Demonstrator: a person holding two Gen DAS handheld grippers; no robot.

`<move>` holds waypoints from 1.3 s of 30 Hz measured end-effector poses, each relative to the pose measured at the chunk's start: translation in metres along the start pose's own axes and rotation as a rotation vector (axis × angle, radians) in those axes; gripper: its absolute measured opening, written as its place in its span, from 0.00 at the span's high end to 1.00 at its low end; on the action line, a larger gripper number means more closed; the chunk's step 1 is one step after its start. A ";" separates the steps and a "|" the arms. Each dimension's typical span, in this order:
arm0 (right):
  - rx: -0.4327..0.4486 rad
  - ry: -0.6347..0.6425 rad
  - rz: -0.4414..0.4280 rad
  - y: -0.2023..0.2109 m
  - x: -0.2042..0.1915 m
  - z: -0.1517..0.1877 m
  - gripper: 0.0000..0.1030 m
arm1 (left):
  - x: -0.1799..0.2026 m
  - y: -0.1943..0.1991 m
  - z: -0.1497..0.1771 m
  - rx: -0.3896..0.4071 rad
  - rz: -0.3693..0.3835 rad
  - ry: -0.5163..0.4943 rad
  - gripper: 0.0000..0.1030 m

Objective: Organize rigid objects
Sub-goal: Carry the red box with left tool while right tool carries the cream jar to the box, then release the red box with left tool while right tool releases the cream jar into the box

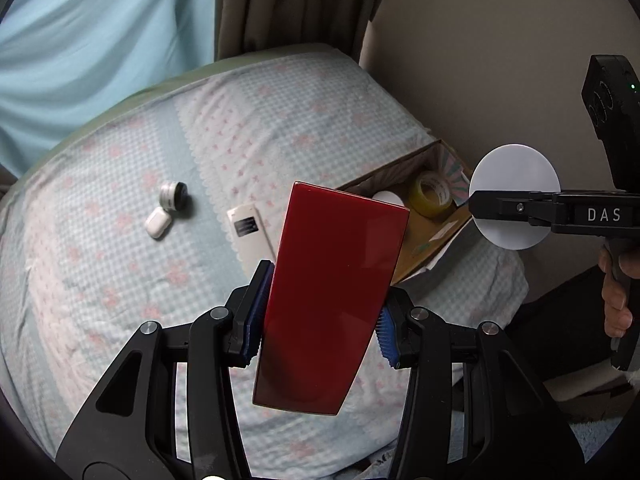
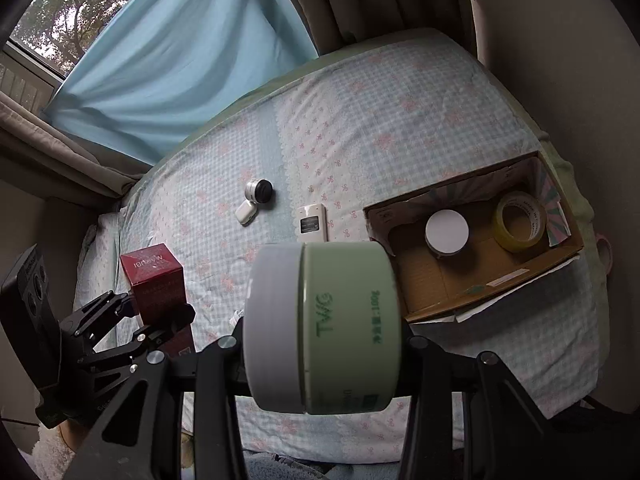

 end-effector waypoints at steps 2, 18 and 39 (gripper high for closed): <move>-0.010 0.017 0.019 0.005 0.026 -0.004 0.62 | 0.025 -0.011 -0.011 -0.004 0.006 0.015 0.59; -0.146 0.004 0.070 -0.040 0.212 -0.033 0.62 | 0.145 -0.187 -0.053 -0.186 0.097 0.131 0.63; -0.274 0.050 -0.007 -0.143 0.225 -0.039 0.30 | 0.128 -0.247 -0.056 -0.320 -0.061 0.118 0.00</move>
Point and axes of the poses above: each gripper's, at about its wrist camera, not at the fingertips, and y roughly against the way its jaws point, x to its right, z to its underside, the point moved 10 cm from there along -y, roughly the way its jaws point, and after that the axes turned 10 degrees about -x, right-handed, at the moved point
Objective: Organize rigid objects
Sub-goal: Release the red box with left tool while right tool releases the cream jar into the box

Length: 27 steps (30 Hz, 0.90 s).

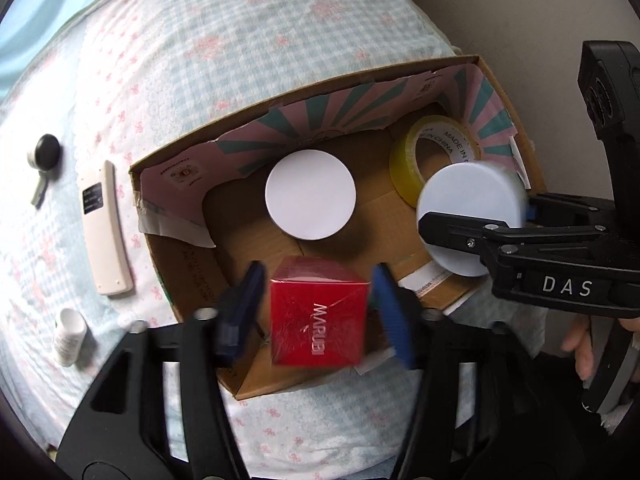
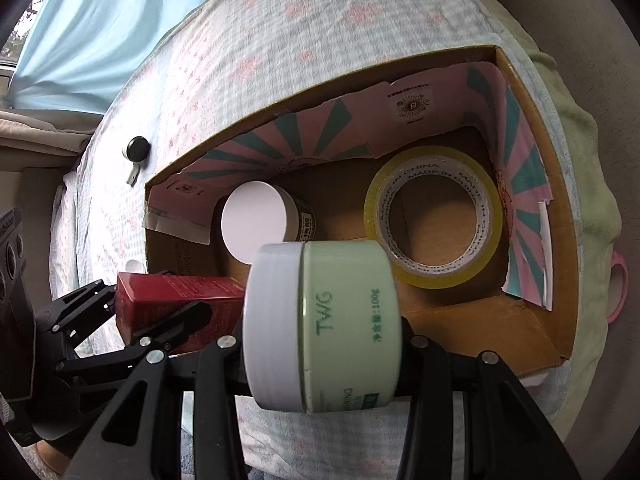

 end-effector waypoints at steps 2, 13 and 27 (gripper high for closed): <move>0.011 -0.007 0.022 0.004 0.003 -0.003 0.00 | -0.001 0.007 -0.003 0.024 -0.012 -0.016 0.00; 0.010 -0.059 0.000 0.006 0.006 -0.003 0.00 | -0.011 0.007 -0.003 0.001 -0.035 -0.042 0.00; 0.043 -0.071 0.073 0.037 0.001 0.008 0.00 | -0.028 0.033 0.014 0.055 -0.043 -0.018 0.00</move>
Point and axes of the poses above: each gripper's, at about its wrist camera, not at the fingertips, and y roughly against the way its jaws point, x to its right, z to its underside, the point moved 10 cm from there along -y, roughly the way its jaws point, and after that the axes turned 10 degrees about -x, right-handed, at the moved point
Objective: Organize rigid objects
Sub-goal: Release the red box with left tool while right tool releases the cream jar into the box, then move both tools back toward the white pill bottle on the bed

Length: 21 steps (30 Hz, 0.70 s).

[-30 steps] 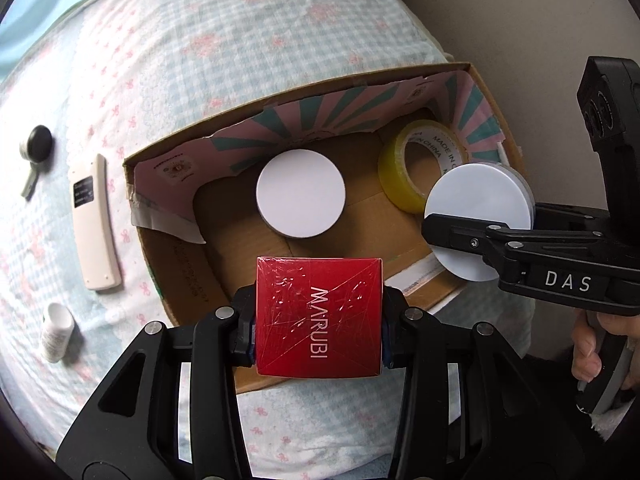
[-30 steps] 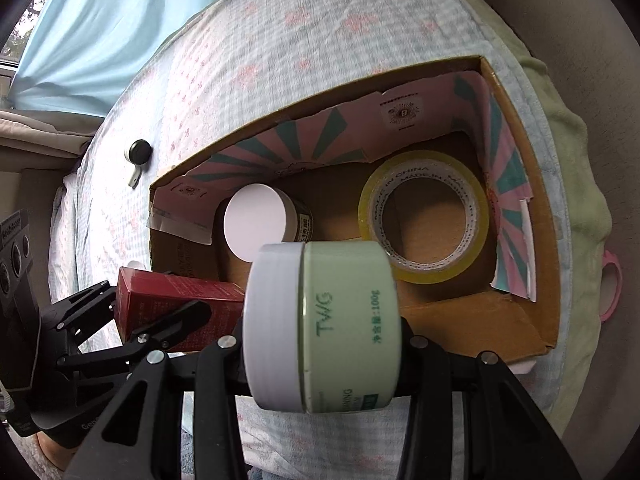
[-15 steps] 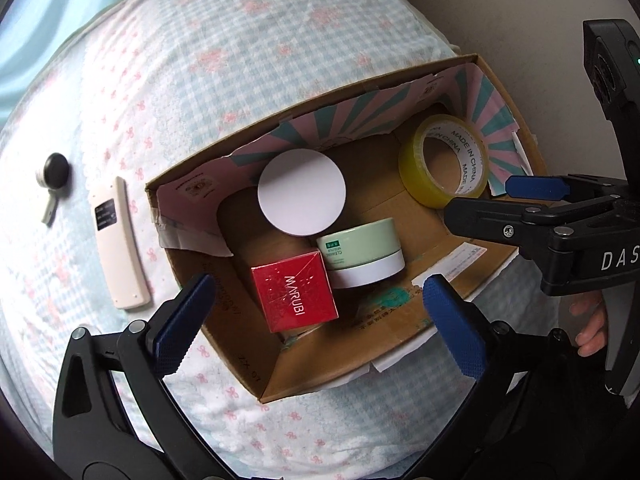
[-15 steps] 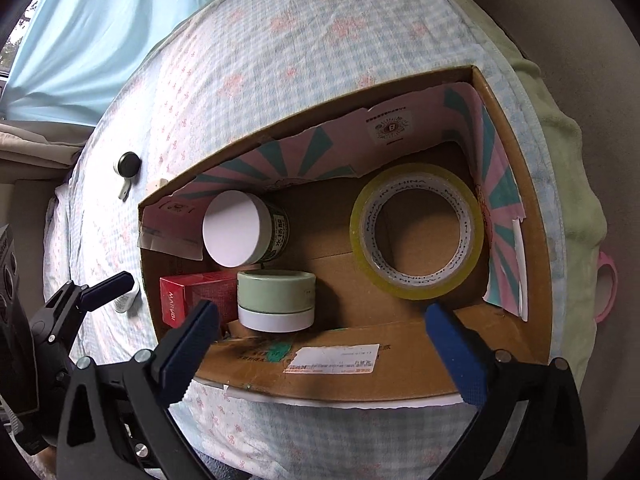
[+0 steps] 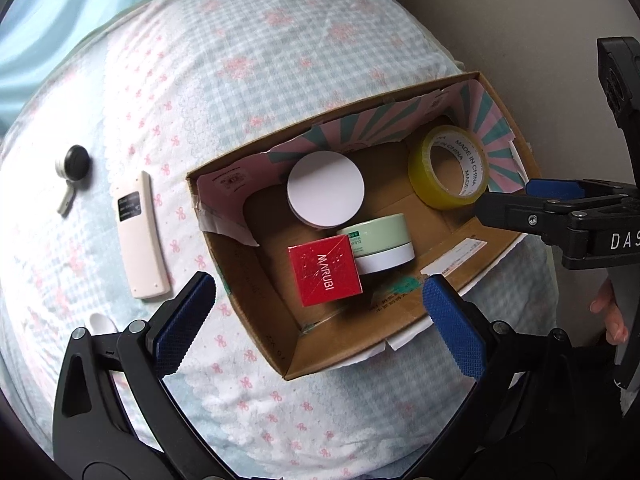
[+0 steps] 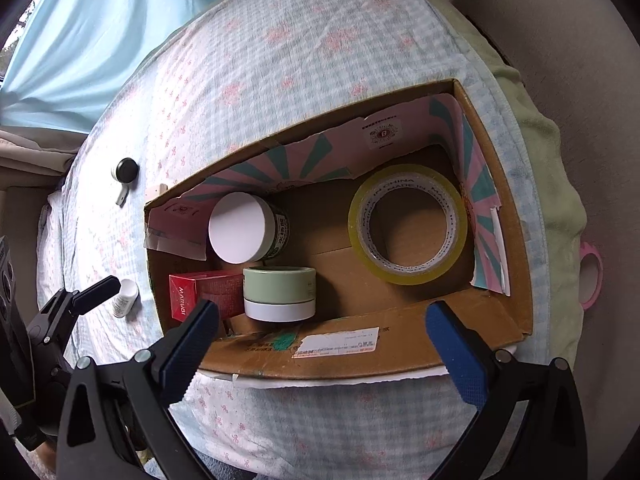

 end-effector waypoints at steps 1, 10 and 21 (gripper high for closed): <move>0.007 0.001 0.014 0.004 0.000 0.002 0.00 | -0.002 0.004 0.003 0.006 -0.008 0.002 0.00; 0.083 0.047 0.112 0.045 -0.017 0.021 0.00 | -0.025 0.057 0.035 0.093 -0.047 0.035 0.00; 0.205 0.259 0.125 0.094 -0.095 0.043 0.00 | -0.091 0.125 0.114 0.203 -0.115 0.153 0.00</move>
Point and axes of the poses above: each gripper's, at about its wrist camera, not at the fingertips, and y roughly against the way its jaws point, x to its right, z to its underside, the point moved 10 cm from there along -y, roughly the way its jaws point, and after that the axes turned 10 degrees about -x, right-handed, at the moved point
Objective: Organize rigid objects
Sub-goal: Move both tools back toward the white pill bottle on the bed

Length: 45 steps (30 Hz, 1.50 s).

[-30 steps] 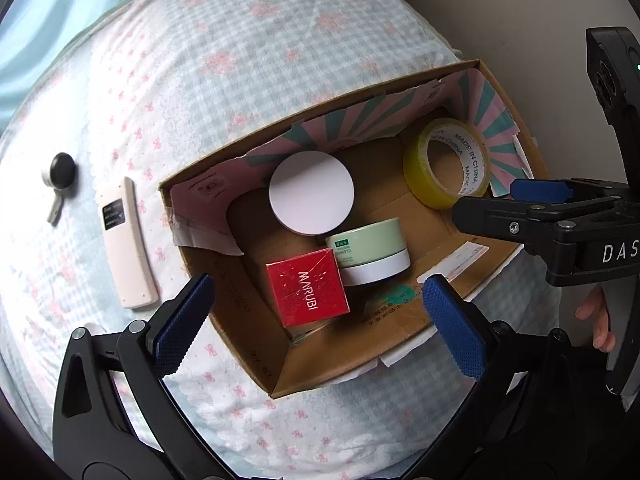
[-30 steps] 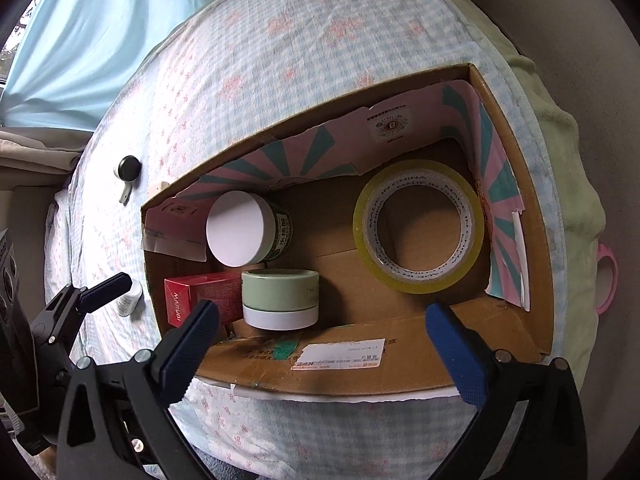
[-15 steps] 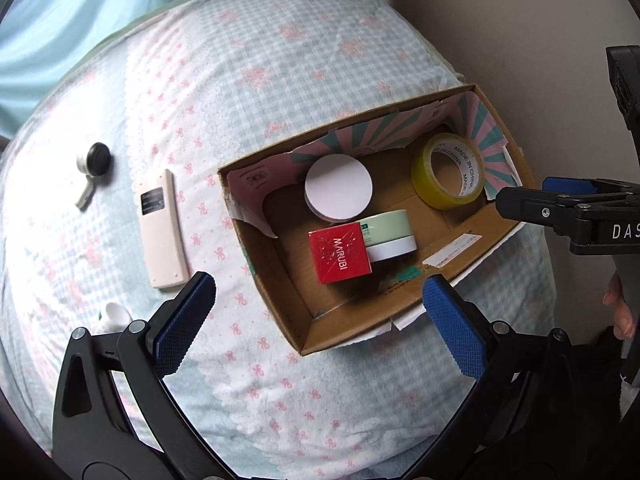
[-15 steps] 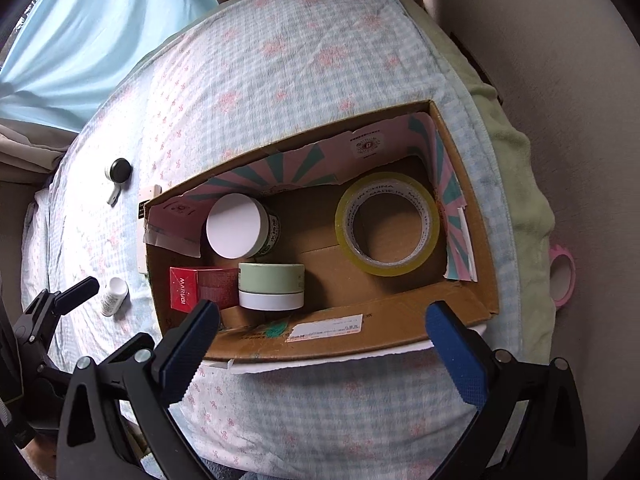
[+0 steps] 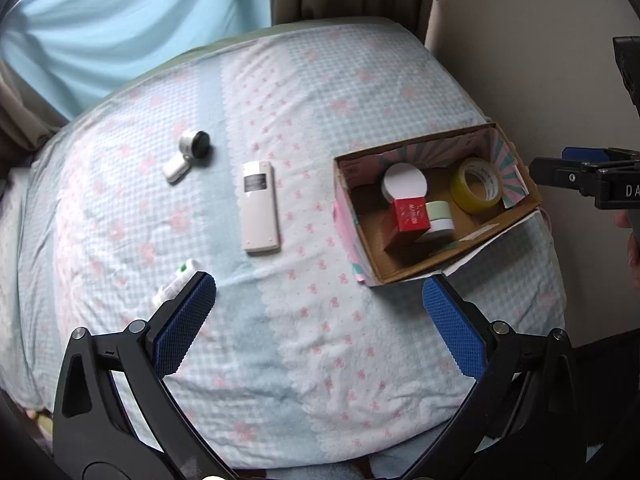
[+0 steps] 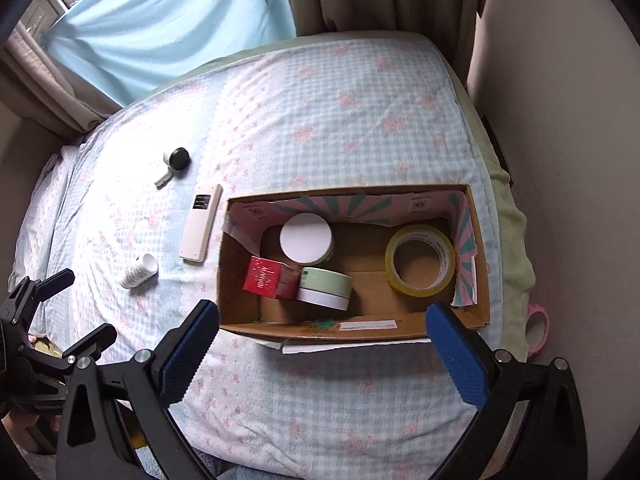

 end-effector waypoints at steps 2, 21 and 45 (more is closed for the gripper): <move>0.009 0.033 -0.005 0.005 -0.017 -0.001 0.00 | -0.020 0.011 0.015 0.007 -0.021 0.014 0.00; 0.103 0.371 0.022 0.030 -0.186 -0.063 0.00 | -0.146 0.025 0.070 0.013 -0.097 -0.104 0.00; -0.179 0.747 -0.074 -0.247 -0.304 -0.231 0.01 | -0.194 -0.220 0.051 -0.264 -0.028 -0.475 0.02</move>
Point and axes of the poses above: each gripper's, at about its wrist camera, not at the fingertips, and y roughly against the way its jaws point, x to its right, z to its underside, the point moved 10 cm from there along -y, roughly the way its jaws point, and after that the axes turned 10 degrees about -x, right-handed, at the moved point
